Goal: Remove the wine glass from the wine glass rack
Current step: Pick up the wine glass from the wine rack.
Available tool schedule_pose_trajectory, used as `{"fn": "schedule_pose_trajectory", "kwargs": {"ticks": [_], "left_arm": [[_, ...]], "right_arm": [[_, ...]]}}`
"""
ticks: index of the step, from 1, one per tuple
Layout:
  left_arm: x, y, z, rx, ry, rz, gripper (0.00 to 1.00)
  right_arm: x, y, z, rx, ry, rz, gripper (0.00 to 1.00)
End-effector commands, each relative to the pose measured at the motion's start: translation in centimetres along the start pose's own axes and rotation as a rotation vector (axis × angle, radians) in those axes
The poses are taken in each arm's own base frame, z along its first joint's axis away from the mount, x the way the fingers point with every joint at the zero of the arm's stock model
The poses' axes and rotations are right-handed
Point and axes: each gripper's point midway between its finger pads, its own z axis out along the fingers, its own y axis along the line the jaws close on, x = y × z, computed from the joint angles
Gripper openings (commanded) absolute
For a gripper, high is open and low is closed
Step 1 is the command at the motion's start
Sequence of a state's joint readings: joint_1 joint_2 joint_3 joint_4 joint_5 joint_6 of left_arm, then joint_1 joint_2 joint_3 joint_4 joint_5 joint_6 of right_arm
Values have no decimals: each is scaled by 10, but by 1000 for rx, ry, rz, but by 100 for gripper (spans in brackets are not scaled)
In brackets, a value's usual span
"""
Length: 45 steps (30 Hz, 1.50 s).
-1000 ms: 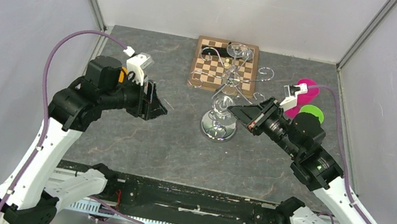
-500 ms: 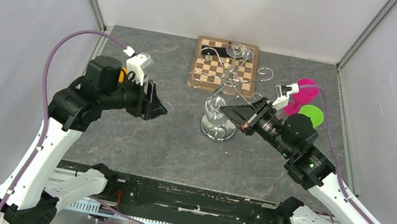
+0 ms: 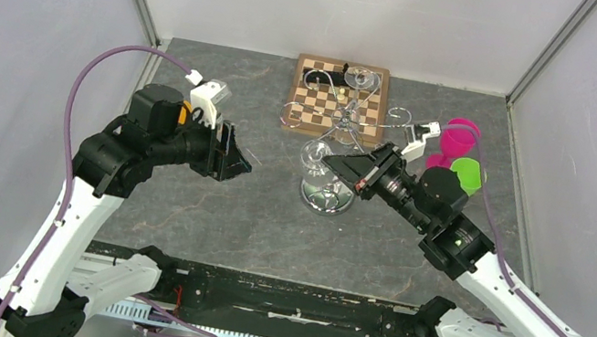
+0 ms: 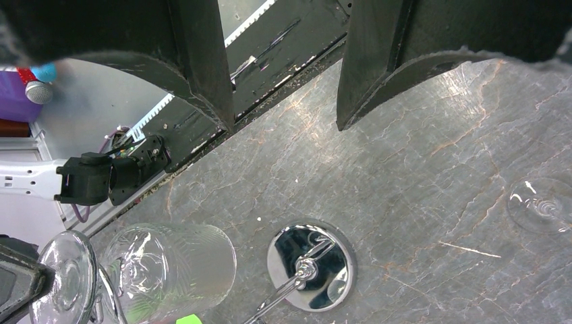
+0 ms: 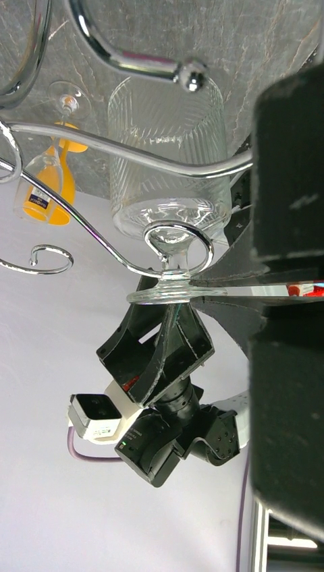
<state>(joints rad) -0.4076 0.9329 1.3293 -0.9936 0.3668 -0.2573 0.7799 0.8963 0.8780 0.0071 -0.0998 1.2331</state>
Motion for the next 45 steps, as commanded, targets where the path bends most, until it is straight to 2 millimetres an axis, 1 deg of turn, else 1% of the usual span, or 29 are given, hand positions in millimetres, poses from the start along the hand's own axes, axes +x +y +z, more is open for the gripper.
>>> {"fn": "schedule_pose_trajectory", "kwargs": {"ticks": [1, 4, 7, 10, 11, 15, 21, 30, 37, 45], "left_arm": [[-7, -3, -4, 7, -33, 47, 64], [-7, -3, -4, 9, -32, 48, 64], [-7, -4, -4, 12, -28, 46, 64], [-8, -5, -5, 17, -29, 47, 64], [-8, -4, -4, 15, -29, 46, 64], [-8, -4, -3, 15, -23, 46, 64], [-6, -3, -2, 12, -18, 46, 64], [-6, -2, 0, 11, -10, 43, 64], [-5, -2, 0, 9, -3, 39, 64], [-2, 0, 3, 8, 13, 35, 64]], "right_arm": [[-14, 41, 1, -148, -54, 4, 0], [-11, 44, 2, -168, -36, 1, 0], [-15, 41, 4, -156, -61, 3, 0], [-12, 48, 6, -198, -39, -7, 0], [-12, 48, 7, -190, -42, -10, 0], [-18, 36, 8, -154, -87, 3, 0], [-22, 27, 10, -134, -118, 21, 0], [-36, 16, 7, -95, -208, 60, 0], [-35, 7, 13, -69, -206, 71, 0], [-38, -1, 7, -64, -230, 89, 0]]}}
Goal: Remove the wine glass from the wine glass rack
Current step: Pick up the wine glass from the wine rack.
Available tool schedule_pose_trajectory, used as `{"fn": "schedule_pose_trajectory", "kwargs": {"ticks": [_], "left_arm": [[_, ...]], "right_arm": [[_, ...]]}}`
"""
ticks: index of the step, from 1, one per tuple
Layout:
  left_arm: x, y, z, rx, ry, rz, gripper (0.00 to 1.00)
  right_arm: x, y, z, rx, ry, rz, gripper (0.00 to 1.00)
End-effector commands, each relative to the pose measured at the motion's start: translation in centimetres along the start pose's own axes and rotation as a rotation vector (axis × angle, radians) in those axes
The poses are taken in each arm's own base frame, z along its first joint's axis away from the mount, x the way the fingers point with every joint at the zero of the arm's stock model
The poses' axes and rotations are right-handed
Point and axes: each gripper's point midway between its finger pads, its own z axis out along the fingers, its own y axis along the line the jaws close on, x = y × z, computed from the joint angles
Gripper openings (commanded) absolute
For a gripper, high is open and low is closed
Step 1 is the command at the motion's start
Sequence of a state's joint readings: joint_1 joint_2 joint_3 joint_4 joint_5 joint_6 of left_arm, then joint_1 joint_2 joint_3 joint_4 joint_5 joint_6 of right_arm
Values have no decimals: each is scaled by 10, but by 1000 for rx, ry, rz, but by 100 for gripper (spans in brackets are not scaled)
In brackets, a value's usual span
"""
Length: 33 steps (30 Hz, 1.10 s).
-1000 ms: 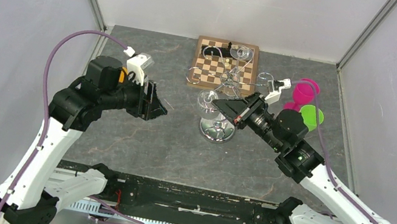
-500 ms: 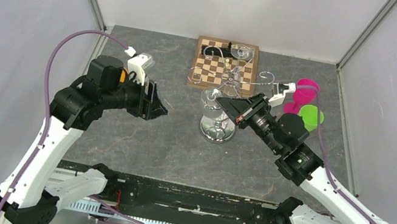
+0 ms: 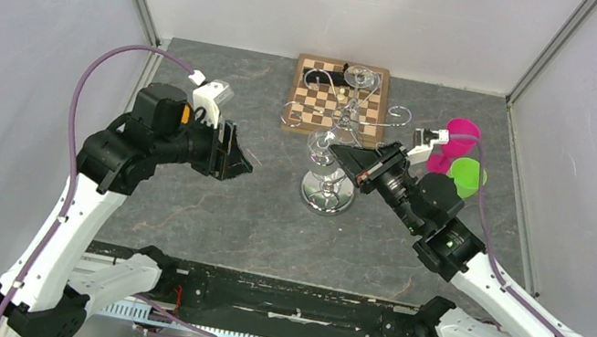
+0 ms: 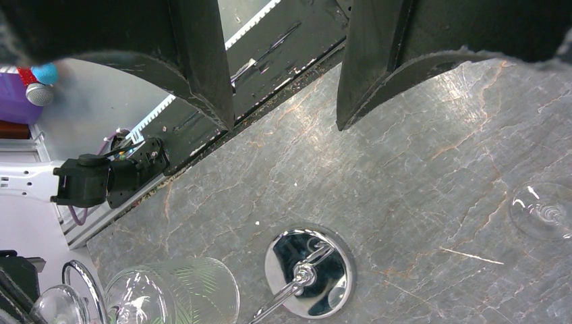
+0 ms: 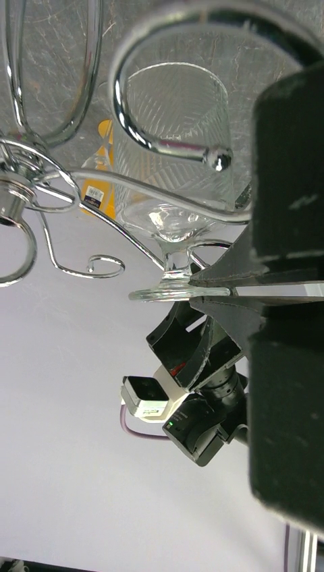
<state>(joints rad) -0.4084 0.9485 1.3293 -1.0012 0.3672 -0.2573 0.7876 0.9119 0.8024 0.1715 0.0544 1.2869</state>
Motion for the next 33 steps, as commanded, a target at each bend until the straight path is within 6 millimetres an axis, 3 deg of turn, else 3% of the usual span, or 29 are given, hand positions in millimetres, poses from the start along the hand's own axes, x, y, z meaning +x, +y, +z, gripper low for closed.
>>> {"fn": "schedule_pose_trajectory", "kwargs": {"ticks": [1, 22, 33], "left_arm": [[-3, -2, -1, 14, -5, 41, 64], [-8, -6, 3, 35, -1, 37, 64], [-1, -19, -3, 97, 12, -4, 64]], "right_arm": [[-15, 8, -3, -40, -70, 41, 0], [-30, 16, -35, -45, -122, -11, 0], [-13, 15, -69, -104, -40, -147, 0]]}}
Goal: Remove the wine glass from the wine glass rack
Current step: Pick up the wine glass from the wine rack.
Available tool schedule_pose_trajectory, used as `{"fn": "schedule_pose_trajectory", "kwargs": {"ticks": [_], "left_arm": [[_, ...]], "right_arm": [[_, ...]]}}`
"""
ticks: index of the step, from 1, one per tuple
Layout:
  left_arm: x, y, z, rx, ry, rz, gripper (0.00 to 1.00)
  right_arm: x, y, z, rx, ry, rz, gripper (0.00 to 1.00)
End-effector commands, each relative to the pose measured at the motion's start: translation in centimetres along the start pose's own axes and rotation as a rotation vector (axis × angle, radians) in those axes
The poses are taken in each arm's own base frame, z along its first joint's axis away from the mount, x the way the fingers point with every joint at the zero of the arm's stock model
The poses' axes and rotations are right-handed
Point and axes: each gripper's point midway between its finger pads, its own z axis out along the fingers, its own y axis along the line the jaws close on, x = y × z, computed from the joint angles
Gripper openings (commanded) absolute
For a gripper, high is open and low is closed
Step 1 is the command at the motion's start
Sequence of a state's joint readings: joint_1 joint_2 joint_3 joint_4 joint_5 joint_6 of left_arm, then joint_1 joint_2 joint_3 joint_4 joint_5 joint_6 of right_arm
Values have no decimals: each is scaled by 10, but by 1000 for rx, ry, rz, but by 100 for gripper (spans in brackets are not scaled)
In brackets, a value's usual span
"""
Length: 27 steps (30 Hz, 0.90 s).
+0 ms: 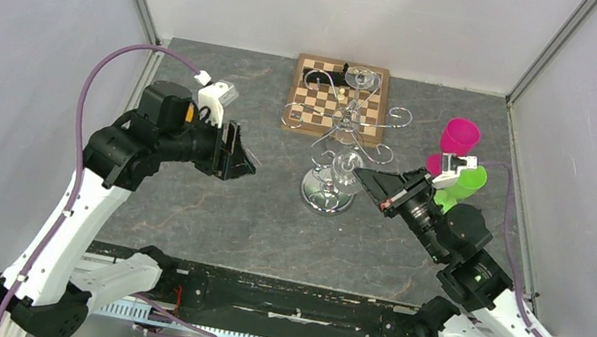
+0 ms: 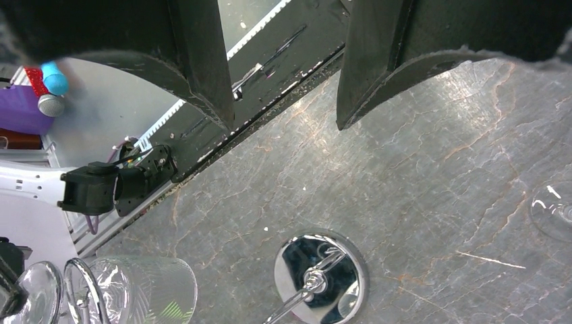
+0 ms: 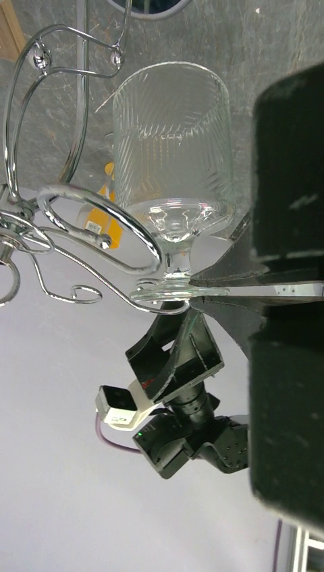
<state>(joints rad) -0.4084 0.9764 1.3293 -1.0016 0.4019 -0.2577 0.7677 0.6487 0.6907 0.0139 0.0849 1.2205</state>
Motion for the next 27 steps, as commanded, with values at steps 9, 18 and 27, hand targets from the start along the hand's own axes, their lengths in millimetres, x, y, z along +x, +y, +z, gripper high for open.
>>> {"fn": "schedule_pose_trajectory", "kwargs": {"ticks": [9, 18, 27], "left_arm": [[9, -40, -15, 198, -22, -93, 64], [29, -56, -7, 329, 11, -235, 63], [42, -61, 2, 408, 25, -404, 63]], "right_arm": [[11, 23, -35, -149, 94, -265, 0], [39, 30, -46, -266, 255, -439, 0], [78, 25, -51, -426, 446, -569, 0]]}}
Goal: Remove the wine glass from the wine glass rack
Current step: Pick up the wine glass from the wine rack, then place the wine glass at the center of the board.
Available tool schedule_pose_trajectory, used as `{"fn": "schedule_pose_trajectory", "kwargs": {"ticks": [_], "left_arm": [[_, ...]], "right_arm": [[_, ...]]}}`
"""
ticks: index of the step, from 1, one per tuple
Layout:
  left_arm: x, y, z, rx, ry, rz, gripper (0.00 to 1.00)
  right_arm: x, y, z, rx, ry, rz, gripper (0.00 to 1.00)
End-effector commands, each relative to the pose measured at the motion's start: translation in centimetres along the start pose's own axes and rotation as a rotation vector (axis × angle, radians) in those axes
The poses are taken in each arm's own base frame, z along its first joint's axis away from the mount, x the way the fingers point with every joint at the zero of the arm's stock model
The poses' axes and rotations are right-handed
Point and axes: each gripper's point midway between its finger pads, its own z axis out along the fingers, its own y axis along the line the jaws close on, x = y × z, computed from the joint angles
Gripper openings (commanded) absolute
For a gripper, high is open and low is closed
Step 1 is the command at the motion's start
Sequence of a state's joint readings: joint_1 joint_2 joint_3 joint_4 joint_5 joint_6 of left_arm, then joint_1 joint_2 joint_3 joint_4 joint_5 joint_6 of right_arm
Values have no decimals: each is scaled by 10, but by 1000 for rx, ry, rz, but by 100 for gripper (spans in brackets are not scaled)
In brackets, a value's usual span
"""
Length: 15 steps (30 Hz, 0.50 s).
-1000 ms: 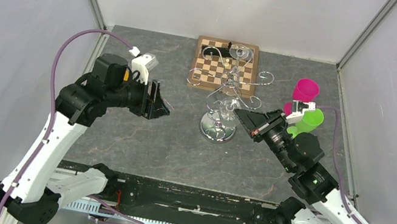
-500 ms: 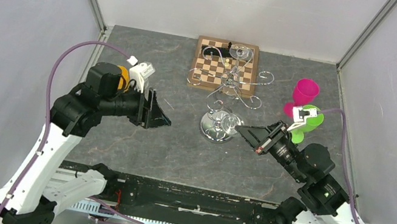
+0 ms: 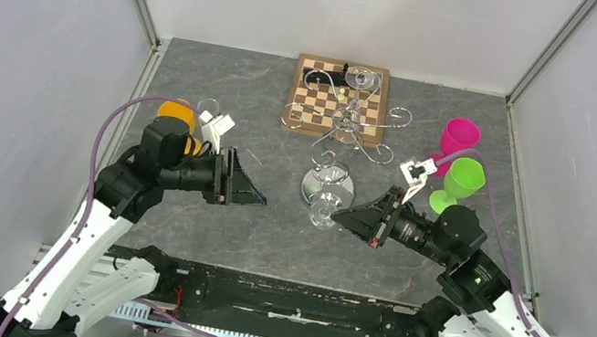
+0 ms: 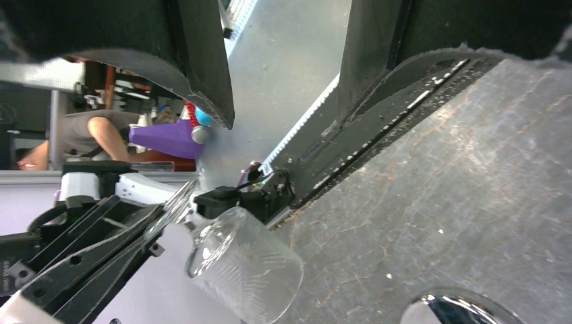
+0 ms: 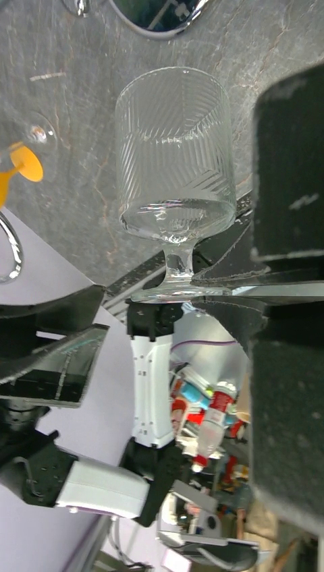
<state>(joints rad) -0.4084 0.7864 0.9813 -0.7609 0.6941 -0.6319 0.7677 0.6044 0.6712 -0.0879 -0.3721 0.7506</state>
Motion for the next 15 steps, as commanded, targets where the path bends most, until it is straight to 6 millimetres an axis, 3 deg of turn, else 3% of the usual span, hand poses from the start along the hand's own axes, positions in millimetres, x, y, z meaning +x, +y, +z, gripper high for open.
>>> {"fn": "schedule_pose_trajectory", "kwargs": {"ticks": [1, 9, 15], "left_arm": [[-3, -25, -1, 128, -27, -90, 63], [8, -24, 2, 202, -40, -273, 63], [15, -24, -1, 224, -47, -318, 63]], "right_arm": [[-5, 37, 0, -206, 3, -184, 0], [11, 41, 11, -229, 26, -357, 0], [22, 44, 26, -244, 32, -434, 0]]}}
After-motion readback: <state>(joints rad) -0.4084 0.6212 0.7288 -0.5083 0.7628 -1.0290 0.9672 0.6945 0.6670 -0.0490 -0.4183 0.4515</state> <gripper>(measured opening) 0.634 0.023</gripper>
